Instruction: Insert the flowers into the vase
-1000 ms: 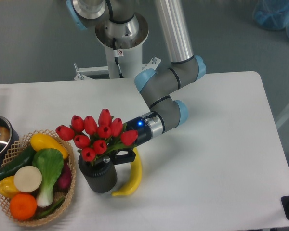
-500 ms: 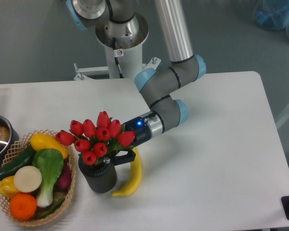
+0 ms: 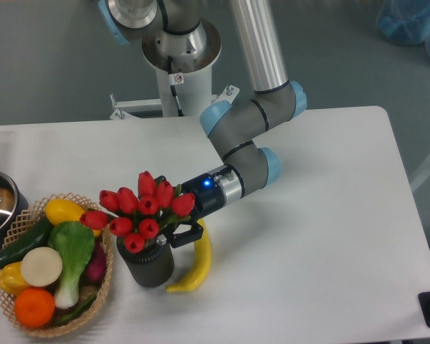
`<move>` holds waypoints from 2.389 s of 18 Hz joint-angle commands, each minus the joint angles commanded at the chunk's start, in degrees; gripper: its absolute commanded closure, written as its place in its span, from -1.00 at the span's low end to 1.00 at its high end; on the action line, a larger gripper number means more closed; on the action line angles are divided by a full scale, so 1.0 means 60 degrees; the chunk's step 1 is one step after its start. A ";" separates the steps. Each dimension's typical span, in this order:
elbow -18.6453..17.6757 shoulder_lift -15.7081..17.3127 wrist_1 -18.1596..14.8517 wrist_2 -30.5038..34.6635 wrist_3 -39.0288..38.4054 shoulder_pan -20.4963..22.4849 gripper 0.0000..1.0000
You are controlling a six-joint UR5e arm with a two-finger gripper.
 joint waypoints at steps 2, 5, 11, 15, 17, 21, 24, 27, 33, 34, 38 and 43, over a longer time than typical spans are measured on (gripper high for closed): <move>0.0000 0.0000 0.0015 0.0000 0.0044 0.0000 -0.78; -0.0015 0.0000 0.0000 0.0029 0.0073 0.0000 -0.91; -0.0058 0.0058 -0.0015 0.0598 0.0073 0.0175 -1.00; -0.0190 0.0337 -0.0015 0.0864 0.0059 0.0410 -1.00; -0.0190 0.0366 -0.0015 0.0864 0.0073 0.0483 -1.00; -0.0234 0.0761 0.0000 0.1709 0.0001 0.1096 -1.00; -0.0220 0.1316 -0.0029 0.3174 -0.0087 0.1843 -1.00; -0.0030 0.1932 -0.0015 0.4771 -0.0366 0.2591 -1.00; 0.0908 0.2781 -0.0058 0.7217 -0.1842 0.3470 -1.00; 0.0821 0.3088 -0.0059 0.7918 -0.2150 0.3588 -1.00; 0.0805 0.3705 -0.0088 0.9635 -0.2241 0.3940 -1.00; 0.1069 0.4057 -0.0102 1.1585 -0.1570 0.4438 -1.00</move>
